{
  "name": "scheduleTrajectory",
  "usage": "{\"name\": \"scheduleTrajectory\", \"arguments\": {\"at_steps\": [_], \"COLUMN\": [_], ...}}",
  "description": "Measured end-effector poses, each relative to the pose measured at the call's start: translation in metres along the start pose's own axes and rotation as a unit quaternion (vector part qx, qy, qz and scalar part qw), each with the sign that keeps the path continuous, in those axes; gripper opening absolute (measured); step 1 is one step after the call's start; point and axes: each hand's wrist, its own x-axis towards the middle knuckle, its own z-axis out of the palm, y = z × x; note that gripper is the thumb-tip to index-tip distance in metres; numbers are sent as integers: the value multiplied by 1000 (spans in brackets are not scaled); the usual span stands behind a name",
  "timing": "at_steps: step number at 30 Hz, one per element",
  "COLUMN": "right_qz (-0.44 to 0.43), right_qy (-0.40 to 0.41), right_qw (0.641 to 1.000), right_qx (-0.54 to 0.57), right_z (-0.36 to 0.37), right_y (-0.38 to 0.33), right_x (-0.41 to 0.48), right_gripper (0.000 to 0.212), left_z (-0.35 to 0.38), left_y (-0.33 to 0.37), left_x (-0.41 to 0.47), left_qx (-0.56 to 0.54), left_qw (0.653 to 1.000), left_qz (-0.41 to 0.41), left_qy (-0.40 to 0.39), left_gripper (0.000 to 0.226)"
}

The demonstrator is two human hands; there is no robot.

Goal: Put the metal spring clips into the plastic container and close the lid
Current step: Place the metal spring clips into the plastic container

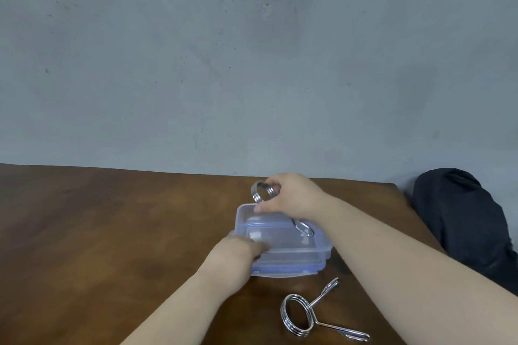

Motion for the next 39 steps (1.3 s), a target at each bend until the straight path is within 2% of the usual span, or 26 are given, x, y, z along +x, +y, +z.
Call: {"name": "scheduleTrajectory", "arguments": {"at_steps": [2,5,7,11,14,16,18,20,24,27,33,37,39], "right_qz": [-6,-10,-17,-32,-19,-14,-15,-14,-15,-18,-46,-83,-106], "right_qy": [-35,-57,-67,-90,-113,-127,-134,-135,-136,-96,12,-28,-58], "right_qw": [998,994,987,967,965,965,964,965,973,984,999,995,988], "right_qx": [-52,-88,-143,-234,-234,-227,-229,-224,-187,-148,-9,-40,-92], "right_z": [19,41,49,65,74,77,80,82,80,65,25,21,27], "right_y": [6,17,20,23,30,34,34,35,35,34,32,41,52], "right_x": [10,18,19,19,21,22,24,26,25,19,-37,-92,-112], "right_gripper": [44,38,40,50,45,37,34,32,34,40,16,19,30], "left_z": [0,8,12,26,34,37,38,37,33,35,41,41,43], "left_y": [-7,-20,-25,-38,-42,-42,-40,-39,-37,-40,-43,-43,-43], "left_x": [-2,-5,-6,-8,-14,-17,-19,-18,-15,-16,-15,-16,-16], "left_qx": [41,16,-27,-78,-130,-166,-222,-268,-304,-314,-333,-332,-328], "left_qw": [997,992,991,976,964,959,954,946,937,933,924,924,925], "left_qz": [64,103,85,91,33,-10,-48,-73,-92,-79,-92,-97,-98], "left_qy": [4,71,102,182,229,230,196,166,149,159,164,165,167], "left_gripper": [58,50,37,27,41,60,77,86,85,81,78,77,75]}}
